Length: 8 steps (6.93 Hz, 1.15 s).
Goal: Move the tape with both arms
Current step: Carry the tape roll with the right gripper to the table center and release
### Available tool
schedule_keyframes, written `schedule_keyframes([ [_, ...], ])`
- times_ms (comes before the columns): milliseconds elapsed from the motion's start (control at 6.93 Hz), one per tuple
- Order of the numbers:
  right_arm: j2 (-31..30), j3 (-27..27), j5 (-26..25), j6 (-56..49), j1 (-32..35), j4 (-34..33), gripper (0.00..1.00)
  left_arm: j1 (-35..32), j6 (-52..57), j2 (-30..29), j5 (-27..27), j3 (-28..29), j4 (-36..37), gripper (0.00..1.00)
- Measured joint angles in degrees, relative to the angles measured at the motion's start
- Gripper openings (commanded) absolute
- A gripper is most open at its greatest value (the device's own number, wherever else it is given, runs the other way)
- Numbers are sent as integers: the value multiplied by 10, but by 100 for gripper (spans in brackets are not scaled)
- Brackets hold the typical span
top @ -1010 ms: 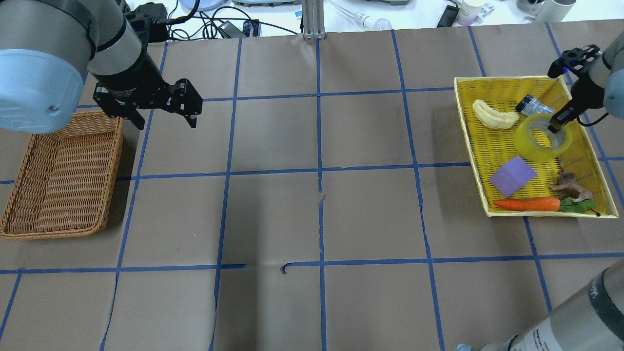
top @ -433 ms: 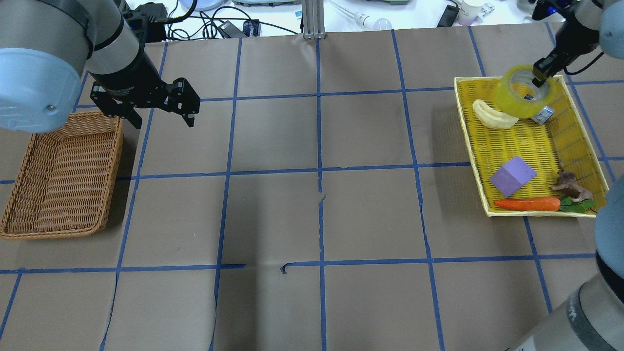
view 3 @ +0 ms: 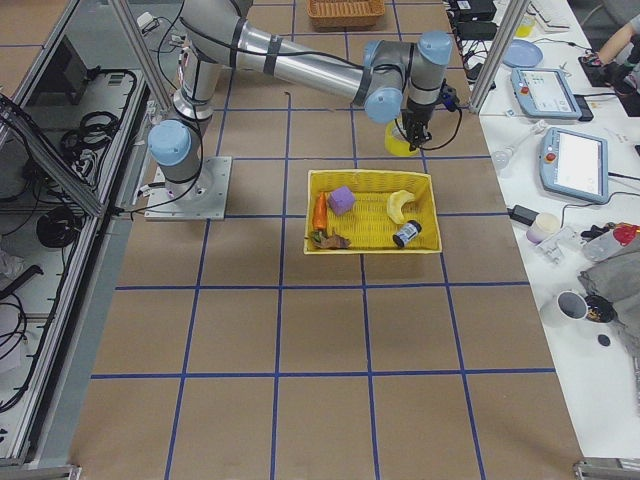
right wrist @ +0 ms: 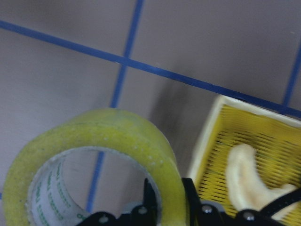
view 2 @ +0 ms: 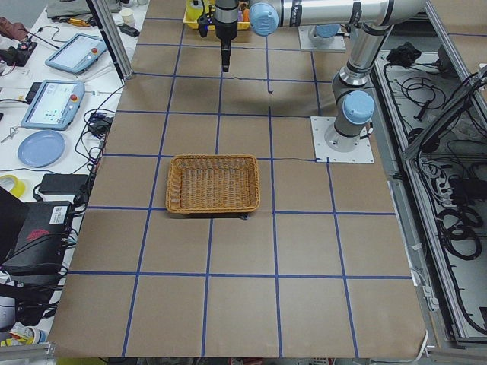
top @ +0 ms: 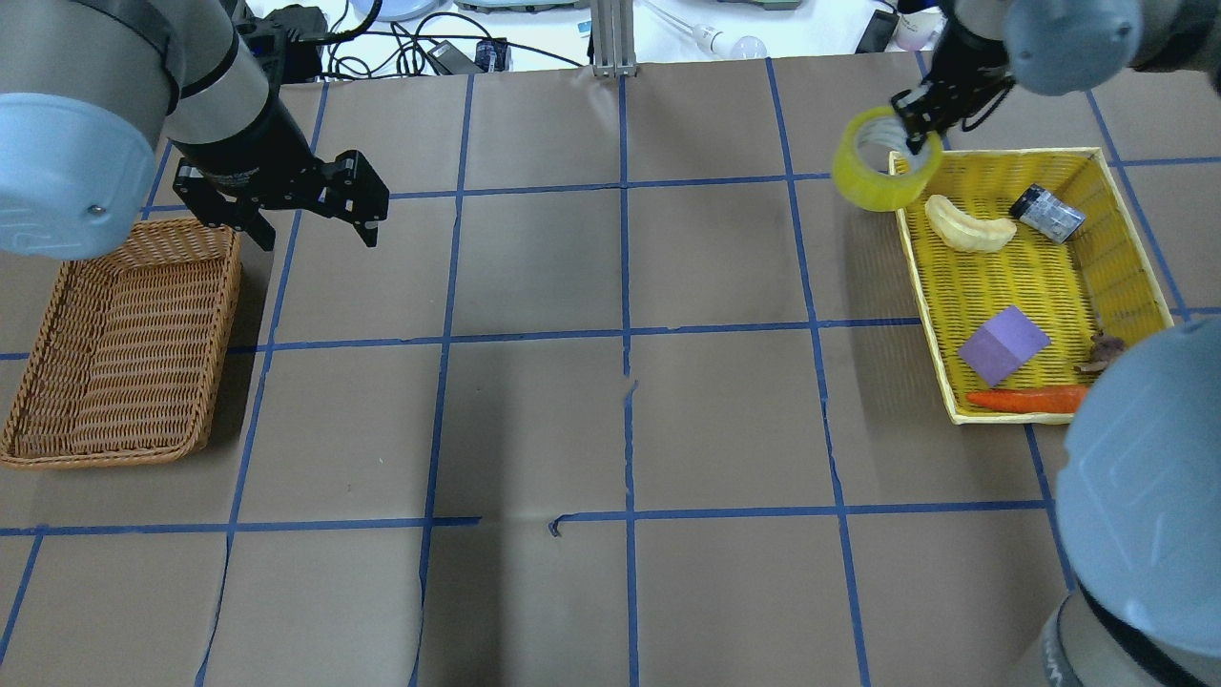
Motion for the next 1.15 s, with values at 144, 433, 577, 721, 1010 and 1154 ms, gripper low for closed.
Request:
schedule_keyframes([
  [144, 30, -27, -1, 99, 56, -1, 0, 2, -1, 0, -1, 0, 0, 100],
  [433, 102, -100, 2, 240, 133, -5, 0, 6, -1, -1, -2, -1, 0, 100],
  [577, 134, -131, 4, 276, 151, -7, 0, 6, -1, -1, -2, -1, -1, 100],
  [721, 159, -151, 6, 301, 165, -14, 0, 6, -2, 0, -2, -1, -1, 100],
  [1010, 193, -162, 9, 319, 184, -29, 18, 7, -3, 0, -1, -1, -2, 100],
  [1154, 199, -162, 12, 321, 190, -31, 69, 7, -6, 0, -2, -1, -1, 100],
])
